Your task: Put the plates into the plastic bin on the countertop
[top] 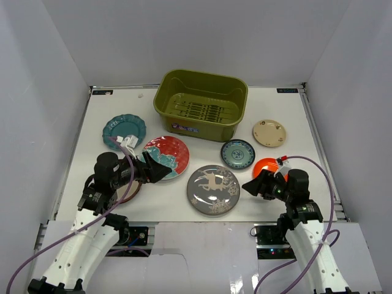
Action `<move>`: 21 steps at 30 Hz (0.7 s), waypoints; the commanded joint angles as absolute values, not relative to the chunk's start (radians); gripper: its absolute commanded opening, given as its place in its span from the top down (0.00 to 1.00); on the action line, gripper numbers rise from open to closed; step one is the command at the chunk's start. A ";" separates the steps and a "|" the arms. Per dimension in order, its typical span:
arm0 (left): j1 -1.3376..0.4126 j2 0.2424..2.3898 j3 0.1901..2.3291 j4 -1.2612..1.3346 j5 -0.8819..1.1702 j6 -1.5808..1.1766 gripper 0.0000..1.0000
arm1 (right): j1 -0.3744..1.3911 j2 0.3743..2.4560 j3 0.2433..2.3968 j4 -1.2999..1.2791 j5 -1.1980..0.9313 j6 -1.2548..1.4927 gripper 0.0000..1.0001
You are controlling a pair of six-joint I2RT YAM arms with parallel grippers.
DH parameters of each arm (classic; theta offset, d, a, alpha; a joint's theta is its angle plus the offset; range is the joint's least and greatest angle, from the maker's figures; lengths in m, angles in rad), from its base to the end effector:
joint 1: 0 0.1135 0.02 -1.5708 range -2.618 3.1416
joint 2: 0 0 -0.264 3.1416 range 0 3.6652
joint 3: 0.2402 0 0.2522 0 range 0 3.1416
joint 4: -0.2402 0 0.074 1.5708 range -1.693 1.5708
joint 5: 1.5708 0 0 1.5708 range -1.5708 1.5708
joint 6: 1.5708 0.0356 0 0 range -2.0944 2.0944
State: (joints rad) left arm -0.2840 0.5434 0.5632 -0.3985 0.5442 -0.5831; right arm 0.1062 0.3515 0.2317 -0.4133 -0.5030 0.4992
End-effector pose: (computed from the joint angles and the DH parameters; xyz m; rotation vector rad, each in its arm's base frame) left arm 0.1242 -0.0555 0.2762 0.0771 2.0535 -1.0866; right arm 0.1107 0.0291 0.1812 0.1096 2.1537 0.8865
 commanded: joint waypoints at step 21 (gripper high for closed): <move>-0.282 0.643 0.359 -0.477 0.196 -0.962 0.02 | 0.339 0.627 -0.130 0.193 -0.480 0.847 0.28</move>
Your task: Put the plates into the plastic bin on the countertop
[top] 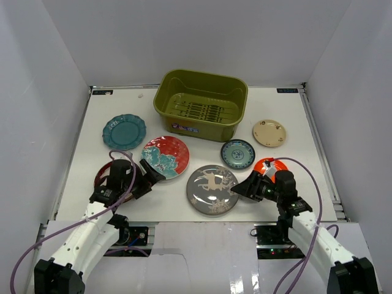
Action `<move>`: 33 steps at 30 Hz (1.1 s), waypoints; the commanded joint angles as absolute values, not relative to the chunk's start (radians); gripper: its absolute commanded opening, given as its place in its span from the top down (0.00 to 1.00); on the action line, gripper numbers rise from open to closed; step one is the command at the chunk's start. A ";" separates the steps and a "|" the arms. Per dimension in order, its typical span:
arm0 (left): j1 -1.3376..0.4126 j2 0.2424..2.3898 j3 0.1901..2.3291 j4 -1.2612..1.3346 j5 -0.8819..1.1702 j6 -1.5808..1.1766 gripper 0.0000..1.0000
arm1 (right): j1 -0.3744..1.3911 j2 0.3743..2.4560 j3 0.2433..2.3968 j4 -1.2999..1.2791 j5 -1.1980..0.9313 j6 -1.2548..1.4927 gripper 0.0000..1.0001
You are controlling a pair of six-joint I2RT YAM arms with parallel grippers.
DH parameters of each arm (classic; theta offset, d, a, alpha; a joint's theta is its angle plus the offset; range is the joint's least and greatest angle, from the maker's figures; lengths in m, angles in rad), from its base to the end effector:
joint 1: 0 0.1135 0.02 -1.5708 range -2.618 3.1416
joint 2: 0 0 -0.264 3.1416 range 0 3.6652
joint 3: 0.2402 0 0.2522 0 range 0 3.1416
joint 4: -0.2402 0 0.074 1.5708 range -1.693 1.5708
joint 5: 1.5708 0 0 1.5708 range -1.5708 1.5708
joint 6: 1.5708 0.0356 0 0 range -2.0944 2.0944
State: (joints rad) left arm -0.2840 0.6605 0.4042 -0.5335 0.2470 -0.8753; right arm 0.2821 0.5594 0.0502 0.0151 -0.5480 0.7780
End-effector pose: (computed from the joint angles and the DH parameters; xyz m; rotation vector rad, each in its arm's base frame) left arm 0.1320 -0.0476 0.1943 -0.6047 2.4228 -0.8213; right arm 0.1209 0.0544 0.1371 0.1807 2.2080 1.1895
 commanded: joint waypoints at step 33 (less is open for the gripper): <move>-0.301 0.867 0.206 -0.064 0.041 -1.124 0.12 | 0.405 0.618 0.589 0.241 -0.506 1.049 0.92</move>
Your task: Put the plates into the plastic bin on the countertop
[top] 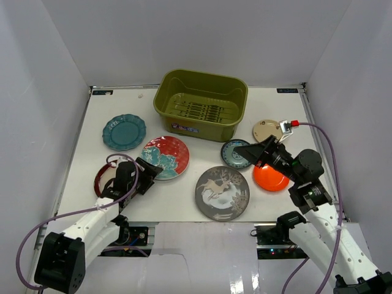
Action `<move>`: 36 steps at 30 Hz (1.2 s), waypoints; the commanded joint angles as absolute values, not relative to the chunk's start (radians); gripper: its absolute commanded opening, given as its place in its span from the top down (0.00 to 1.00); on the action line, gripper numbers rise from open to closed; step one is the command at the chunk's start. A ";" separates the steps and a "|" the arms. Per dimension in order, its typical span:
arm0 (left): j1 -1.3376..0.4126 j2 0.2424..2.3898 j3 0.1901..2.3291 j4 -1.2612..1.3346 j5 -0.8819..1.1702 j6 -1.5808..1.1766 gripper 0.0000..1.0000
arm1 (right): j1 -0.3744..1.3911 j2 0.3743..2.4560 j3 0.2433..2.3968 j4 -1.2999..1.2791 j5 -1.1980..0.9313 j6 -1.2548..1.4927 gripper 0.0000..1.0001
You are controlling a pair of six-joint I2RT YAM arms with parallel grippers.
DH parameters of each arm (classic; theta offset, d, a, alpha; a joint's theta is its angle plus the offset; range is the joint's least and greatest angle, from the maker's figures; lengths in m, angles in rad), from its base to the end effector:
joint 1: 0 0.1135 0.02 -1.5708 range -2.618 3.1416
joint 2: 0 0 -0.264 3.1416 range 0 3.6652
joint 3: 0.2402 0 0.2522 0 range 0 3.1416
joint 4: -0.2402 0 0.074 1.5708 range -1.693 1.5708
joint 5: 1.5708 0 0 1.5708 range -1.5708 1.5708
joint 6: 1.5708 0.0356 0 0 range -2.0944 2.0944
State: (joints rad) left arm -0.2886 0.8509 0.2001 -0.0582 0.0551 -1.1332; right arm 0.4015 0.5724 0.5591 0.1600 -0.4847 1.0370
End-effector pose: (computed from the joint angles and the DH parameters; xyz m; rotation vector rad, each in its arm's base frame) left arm 0.1531 -0.0475 0.1400 -0.9602 2.2116 -0.7735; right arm 0.1299 0.0732 0.3287 0.0633 1.6305 1.4891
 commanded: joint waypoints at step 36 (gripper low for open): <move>-1.029 1.442 0.638 -0.019 -0.029 -0.819 0.31 | 0.407 0.345 0.186 -0.556 -0.086 0.828 0.09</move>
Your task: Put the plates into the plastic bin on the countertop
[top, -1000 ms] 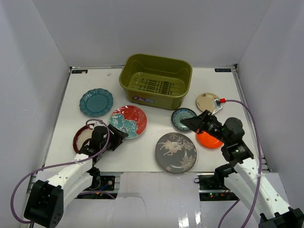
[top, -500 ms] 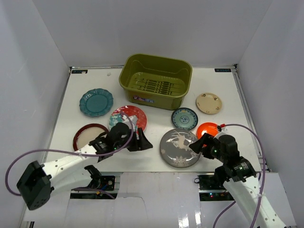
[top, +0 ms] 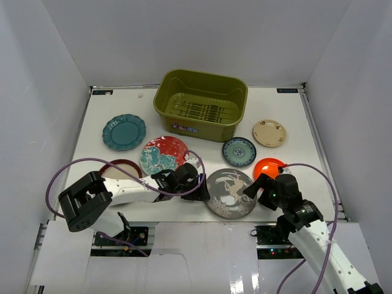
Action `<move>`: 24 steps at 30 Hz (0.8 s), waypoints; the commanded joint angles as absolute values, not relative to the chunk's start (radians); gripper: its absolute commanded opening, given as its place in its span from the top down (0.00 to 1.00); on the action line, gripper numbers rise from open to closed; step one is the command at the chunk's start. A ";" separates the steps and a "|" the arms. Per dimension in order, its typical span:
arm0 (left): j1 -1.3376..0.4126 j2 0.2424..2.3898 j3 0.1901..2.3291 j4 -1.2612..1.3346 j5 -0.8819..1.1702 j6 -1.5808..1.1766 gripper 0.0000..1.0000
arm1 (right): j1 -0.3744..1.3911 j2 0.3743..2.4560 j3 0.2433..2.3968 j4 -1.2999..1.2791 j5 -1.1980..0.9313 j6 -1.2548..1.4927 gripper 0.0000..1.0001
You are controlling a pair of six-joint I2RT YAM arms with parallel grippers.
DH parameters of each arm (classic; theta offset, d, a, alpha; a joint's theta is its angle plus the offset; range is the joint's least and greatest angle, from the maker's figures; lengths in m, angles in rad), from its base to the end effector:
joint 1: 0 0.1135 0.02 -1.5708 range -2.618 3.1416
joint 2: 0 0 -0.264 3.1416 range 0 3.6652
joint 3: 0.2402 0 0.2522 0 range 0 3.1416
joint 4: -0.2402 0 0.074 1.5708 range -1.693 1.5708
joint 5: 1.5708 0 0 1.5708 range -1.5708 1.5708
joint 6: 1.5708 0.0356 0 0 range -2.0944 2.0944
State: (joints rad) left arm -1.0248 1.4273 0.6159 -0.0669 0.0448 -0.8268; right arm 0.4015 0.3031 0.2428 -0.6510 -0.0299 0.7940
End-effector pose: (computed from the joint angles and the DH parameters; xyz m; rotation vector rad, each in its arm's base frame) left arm 0.1359 -0.2268 0.1541 0.2829 2.6320 -0.7988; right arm 0.0909 0.0397 0.1659 0.4462 2.3273 0.6405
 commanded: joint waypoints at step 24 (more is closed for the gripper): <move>-1.028 1.376 0.601 0.020 -0.037 -0.842 0.80 | 0.407 0.195 -0.031 -0.129 -0.397 0.998 0.92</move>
